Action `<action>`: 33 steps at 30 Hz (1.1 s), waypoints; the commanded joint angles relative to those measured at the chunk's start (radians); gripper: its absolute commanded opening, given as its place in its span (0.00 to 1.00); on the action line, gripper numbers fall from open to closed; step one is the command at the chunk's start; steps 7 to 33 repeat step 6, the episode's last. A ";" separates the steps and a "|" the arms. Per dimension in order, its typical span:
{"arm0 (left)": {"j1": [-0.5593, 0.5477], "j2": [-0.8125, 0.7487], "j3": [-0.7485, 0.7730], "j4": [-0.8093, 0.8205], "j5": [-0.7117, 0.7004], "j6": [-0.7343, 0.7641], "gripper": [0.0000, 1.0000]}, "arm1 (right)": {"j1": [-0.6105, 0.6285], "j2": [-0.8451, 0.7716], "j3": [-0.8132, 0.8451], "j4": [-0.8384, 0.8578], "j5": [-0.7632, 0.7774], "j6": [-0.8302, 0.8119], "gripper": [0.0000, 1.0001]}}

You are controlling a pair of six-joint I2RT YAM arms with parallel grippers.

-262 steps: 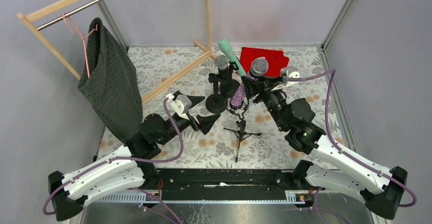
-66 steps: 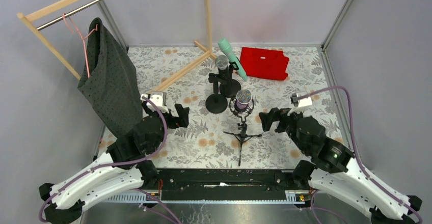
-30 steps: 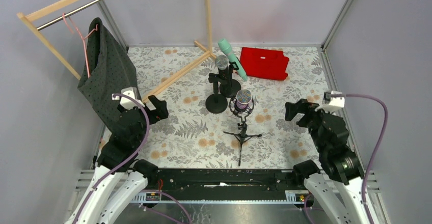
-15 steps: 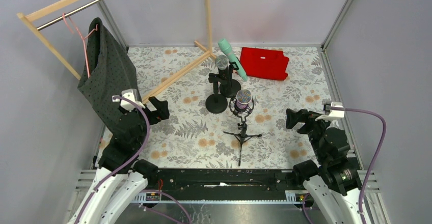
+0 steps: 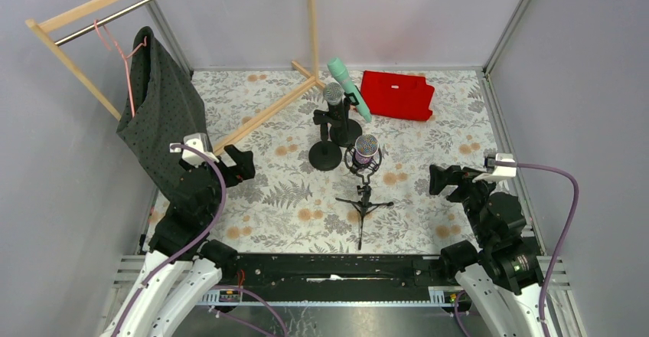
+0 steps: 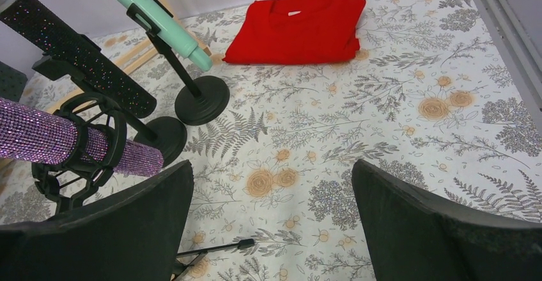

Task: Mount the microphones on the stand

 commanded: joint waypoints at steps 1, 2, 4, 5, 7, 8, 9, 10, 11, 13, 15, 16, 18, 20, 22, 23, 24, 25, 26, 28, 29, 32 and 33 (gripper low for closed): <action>0.005 0.003 0.001 0.043 0.013 0.006 0.99 | -0.003 -0.013 0.008 0.017 0.005 -0.021 1.00; 0.005 0.004 0.002 0.042 0.013 0.006 0.99 | -0.004 -0.013 0.007 0.016 0.004 -0.021 1.00; 0.005 0.005 0.003 0.039 0.010 0.006 0.99 | -0.004 -0.012 0.007 0.017 0.002 -0.023 1.00; 0.005 0.003 0.006 0.038 0.008 0.007 0.99 | -0.003 -0.012 0.007 0.017 0.001 -0.023 1.00; 0.005 -0.001 0.007 0.039 0.008 0.007 0.99 | -0.003 -0.010 0.008 0.016 0.002 -0.023 1.00; 0.005 -0.001 0.007 0.039 0.008 0.007 0.99 | -0.003 -0.010 0.008 0.016 0.002 -0.023 1.00; 0.005 -0.001 0.007 0.039 0.008 0.007 0.99 | -0.003 -0.010 0.008 0.016 0.002 -0.023 1.00; 0.005 -0.001 0.007 0.039 0.008 0.007 0.99 | -0.003 -0.010 0.008 0.016 0.002 -0.023 1.00; 0.005 -0.001 0.007 0.039 0.008 0.007 0.99 | -0.003 -0.010 0.008 0.016 0.002 -0.023 1.00; 0.005 -0.001 0.007 0.039 0.008 0.007 0.99 | -0.003 -0.010 0.008 0.016 0.002 -0.023 1.00; 0.005 -0.001 0.007 0.039 0.008 0.007 0.99 | -0.003 -0.010 0.008 0.016 0.002 -0.023 1.00; 0.005 -0.001 0.007 0.039 0.008 0.007 0.99 | -0.003 -0.010 0.008 0.016 0.002 -0.023 1.00; 0.005 -0.001 0.007 0.039 0.008 0.007 0.99 | -0.003 -0.010 0.008 0.016 0.002 -0.023 1.00; 0.005 -0.001 0.007 0.039 0.008 0.007 0.99 | -0.003 -0.010 0.008 0.016 0.002 -0.023 1.00; 0.005 -0.001 0.007 0.039 0.008 0.007 0.99 | -0.003 -0.010 0.008 0.016 0.002 -0.023 1.00; 0.005 -0.001 0.007 0.039 0.008 0.007 0.99 | -0.003 -0.010 0.008 0.016 0.002 -0.023 1.00; 0.005 -0.001 0.007 0.039 0.008 0.007 0.99 | -0.003 -0.010 0.008 0.016 0.002 -0.023 1.00; 0.005 -0.001 0.007 0.039 0.008 0.007 0.99 | -0.003 -0.010 0.008 0.016 0.002 -0.023 1.00; 0.005 -0.001 0.007 0.039 0.008 0.007 0.99 | -0.003 -0.010 0.008 0.016 0.002 -0.023 1.00; 0.005 -0.001 0.007 0.039 0.008 0.007 0.99 | -0.003 -0.010 0.008 0.016 0.002 -0.023 1.00; 0.005 -0.001 0.007 0.039 0.008 0.007 0.99 | -0.003 -0.010 0.008 0.016 0.002 -0.023 1.00; 0.005 -0.001 0.007 0.039 0.008 0.007 0.99 | -0.003 -0.010 0.008 0.016 0.002 -0.023 1.00; 0.005 -0.001 0.007 0.039 0.008 0.007 0.99 | -0.003 -0.010 0.008 0.016 0.002 -0.023 1.00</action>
